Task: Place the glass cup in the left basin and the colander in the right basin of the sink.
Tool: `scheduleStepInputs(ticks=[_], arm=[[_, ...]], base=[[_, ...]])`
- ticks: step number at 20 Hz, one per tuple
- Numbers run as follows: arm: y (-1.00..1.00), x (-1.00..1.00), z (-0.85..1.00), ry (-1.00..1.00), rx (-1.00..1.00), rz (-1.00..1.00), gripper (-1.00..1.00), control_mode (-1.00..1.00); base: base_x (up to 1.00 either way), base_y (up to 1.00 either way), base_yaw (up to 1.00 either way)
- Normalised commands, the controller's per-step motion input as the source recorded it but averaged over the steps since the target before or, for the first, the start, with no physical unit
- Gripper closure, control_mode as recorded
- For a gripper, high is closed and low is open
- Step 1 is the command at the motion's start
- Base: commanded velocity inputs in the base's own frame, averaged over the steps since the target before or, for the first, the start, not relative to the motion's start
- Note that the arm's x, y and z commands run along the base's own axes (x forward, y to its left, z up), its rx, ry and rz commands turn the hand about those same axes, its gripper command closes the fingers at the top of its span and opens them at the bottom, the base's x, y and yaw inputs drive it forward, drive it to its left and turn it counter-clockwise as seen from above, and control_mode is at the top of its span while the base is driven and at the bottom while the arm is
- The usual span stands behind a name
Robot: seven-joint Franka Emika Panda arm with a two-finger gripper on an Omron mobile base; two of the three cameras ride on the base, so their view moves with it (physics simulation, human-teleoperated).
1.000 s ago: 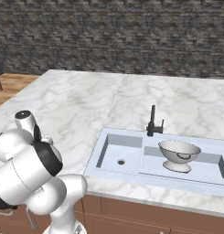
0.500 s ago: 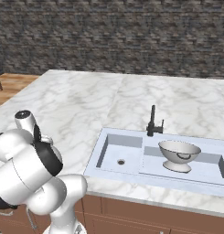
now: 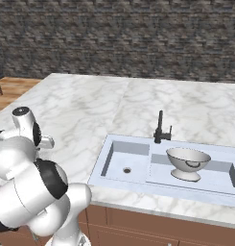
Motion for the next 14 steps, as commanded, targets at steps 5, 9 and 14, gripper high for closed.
scheduleStepInputs(ticks=[5, 9, 14], arm=[[-0.12, -0.01, 0.47, 0.00, 0.00, -0.11, 1.00, -1.00], [-0.31, 0.00, 0.33, 0.00, 0.00, -0.24, 1.00, -1.00], [-0.38, 0.00, 0.27, 0.00, 0.00, -0.30, 1.00, -1.00]], base=[[0.00, 0.00, 0.00], [0.00, 0.00, 0.00], [0.00, 0.00, 0.00]])
